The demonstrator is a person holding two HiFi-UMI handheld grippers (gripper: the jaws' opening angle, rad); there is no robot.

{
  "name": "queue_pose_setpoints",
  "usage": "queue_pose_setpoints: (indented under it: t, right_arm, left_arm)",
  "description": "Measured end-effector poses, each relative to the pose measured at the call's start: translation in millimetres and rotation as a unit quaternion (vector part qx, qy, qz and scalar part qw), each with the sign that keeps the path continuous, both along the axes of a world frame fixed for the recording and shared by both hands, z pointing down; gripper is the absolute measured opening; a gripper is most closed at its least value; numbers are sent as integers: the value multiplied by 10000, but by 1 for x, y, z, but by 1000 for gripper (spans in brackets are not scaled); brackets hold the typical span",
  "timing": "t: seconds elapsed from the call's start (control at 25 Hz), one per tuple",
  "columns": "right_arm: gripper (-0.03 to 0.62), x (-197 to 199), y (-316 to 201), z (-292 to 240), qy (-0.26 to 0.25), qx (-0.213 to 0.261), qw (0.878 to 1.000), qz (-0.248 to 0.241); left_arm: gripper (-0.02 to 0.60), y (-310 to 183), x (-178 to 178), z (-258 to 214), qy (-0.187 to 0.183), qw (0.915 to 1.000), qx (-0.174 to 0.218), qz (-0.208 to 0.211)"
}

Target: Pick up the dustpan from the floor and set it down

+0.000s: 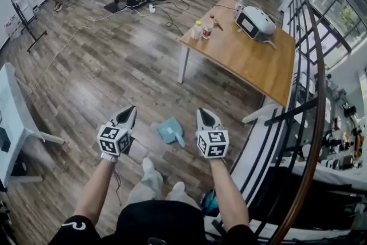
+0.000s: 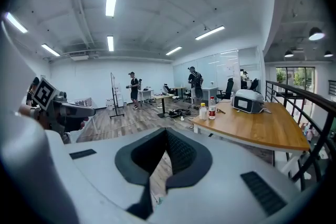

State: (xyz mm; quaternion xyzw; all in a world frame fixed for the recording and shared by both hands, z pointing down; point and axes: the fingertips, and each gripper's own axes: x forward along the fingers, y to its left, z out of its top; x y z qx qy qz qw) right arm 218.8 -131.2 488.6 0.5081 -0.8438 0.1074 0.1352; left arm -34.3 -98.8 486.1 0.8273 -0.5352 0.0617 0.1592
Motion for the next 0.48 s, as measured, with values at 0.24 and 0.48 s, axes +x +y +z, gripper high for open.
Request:
queue_pose_setpoints:
  t: [0.24, 0.48]
  right_arm:
    - [-5, -15, -10, 62, 49, -373, 9993, -25]
    - [72, -34, -17, 132, 143, -752, 9969, -183]
  left_arm:
    - [-3, -19, -6, 45, 32, 9998, -155, 136]
    - [-3, -41, -6, 97, 81, 9989, -310, 344]
